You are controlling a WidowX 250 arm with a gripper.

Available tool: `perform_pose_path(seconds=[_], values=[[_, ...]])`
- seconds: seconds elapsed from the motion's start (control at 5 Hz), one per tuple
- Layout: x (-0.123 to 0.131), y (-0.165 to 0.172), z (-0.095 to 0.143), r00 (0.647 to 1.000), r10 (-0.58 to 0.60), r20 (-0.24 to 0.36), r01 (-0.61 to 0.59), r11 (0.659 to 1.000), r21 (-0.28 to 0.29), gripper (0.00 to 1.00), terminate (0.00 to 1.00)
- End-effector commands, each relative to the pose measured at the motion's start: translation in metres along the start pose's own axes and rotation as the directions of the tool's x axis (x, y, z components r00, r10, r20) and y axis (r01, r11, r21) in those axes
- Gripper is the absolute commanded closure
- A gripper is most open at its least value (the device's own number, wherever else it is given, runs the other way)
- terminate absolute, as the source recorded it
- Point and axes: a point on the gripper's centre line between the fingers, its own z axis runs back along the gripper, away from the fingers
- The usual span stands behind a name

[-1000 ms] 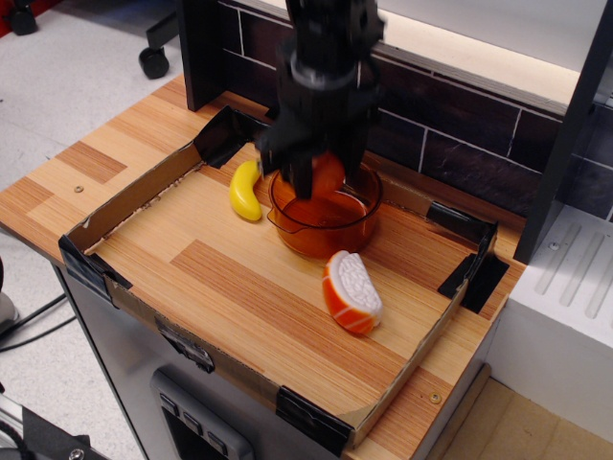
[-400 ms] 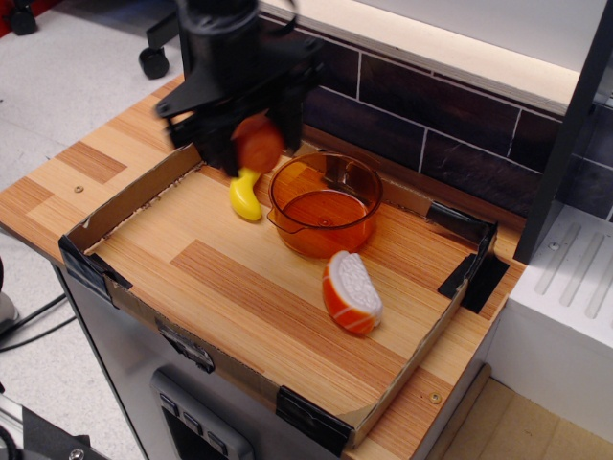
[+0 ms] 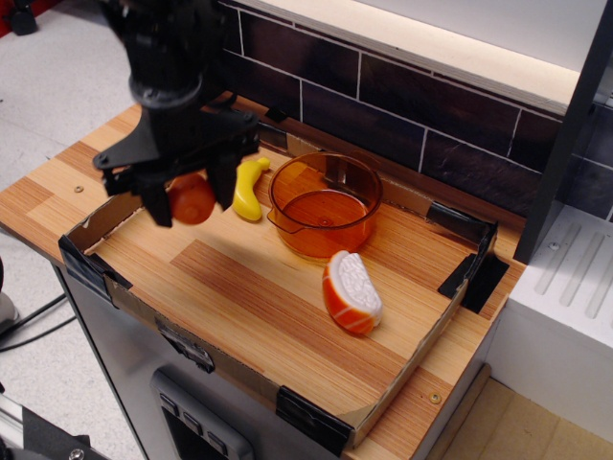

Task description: Take carrot out of pot

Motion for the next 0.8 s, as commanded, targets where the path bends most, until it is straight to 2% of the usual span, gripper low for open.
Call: perform_pose_path(seconds=[0.0, 0.2, 0.4, 0.6], values=[[0.013, 0.016, -0.012, 1.0, 0.012, -0.003, -0.012, 0.999, 0.052, 1.0, 0.0], [0.015, 0.016, -0.02, 1.0, 0.021, 0.015, -0.022, 0.997, 0.078, 1.0, 0.0], [0.015, 0.017, -0.029, 1.0, 0.015, 0.027, -0.018, 0.995, 0.103, 0.0, 0.0], [0.013, 0.017, -0.031, 0.999, 0.008, 0.048, -0.014, 0.993, 0.121, 0.0, 0.0]])
